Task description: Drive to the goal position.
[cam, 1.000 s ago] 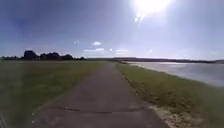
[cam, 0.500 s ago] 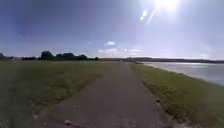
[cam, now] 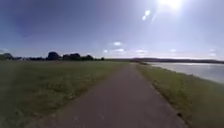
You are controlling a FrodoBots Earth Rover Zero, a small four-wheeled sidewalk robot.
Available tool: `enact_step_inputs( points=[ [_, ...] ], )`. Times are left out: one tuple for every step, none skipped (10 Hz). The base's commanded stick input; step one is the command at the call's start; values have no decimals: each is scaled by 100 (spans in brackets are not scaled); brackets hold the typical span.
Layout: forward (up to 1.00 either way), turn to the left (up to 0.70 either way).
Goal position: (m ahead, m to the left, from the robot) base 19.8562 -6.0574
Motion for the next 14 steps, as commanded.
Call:
enact_step_inputs(
  points=[
    [70,-24],
    [70,-27],
    [70,0],
    [70,0],
    [70,0],
    [70,0],
    [70,0],
    [70,0],
    [70,0],
    [70,0],
    [70,0],
    [70,0],
    [70,0],
    [70,0]
  ],
)
